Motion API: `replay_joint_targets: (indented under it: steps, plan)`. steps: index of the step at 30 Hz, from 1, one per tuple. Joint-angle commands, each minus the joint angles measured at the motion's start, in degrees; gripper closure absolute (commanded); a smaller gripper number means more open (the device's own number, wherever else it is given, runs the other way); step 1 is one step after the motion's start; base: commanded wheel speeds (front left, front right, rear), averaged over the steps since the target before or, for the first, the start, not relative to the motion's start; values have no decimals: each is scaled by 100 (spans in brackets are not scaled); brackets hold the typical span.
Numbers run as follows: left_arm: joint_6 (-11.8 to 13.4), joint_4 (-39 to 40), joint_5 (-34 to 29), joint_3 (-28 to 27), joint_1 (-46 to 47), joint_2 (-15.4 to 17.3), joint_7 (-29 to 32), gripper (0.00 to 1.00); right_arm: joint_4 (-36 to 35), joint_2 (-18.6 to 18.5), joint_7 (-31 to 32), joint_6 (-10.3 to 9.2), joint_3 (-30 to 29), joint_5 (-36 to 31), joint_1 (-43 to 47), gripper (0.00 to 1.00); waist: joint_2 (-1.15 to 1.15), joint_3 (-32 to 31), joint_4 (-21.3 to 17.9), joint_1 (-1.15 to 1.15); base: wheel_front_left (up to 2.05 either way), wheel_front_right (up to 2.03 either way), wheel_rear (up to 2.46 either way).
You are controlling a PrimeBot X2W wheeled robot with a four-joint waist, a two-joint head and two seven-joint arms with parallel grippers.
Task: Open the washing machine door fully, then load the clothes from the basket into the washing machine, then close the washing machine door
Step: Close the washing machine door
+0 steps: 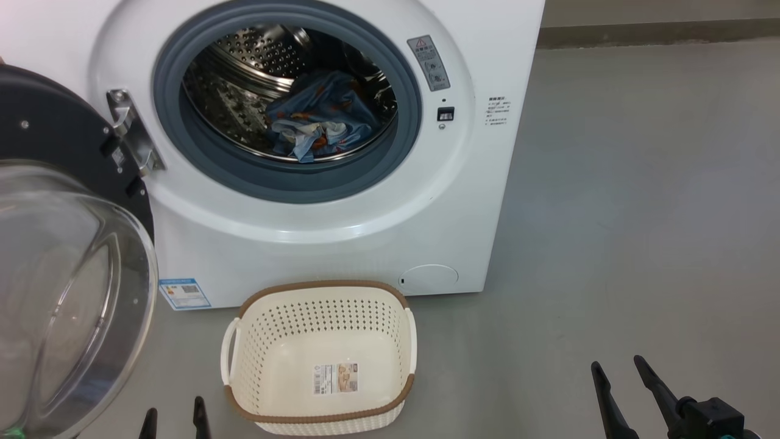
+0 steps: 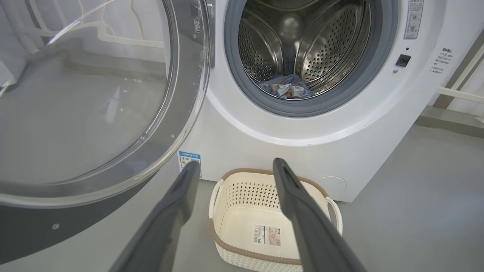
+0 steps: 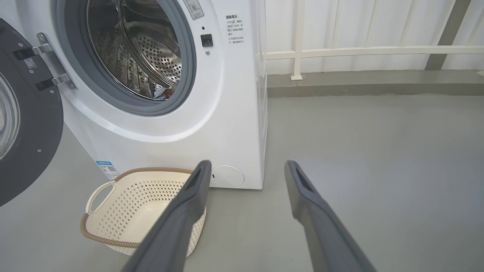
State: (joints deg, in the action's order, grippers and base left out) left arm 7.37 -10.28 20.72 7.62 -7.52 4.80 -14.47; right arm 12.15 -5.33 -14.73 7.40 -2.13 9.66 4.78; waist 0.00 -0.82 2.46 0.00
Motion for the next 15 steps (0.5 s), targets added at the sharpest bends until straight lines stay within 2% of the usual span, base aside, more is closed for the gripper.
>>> replay_joint_targets:
  steps: [1,15]
  plan:
    - [-2,162,-53,-204,87,9,-52,0,-136,-35,-27,9,146,-72,-90,0,0,3,-1,0,-60,60,0]
    - [-25,111,-72,-244,117,-41,-52,0,-128,-26,-27,9,105,-78,-106,0,0,3,50,0,-7,7,0]
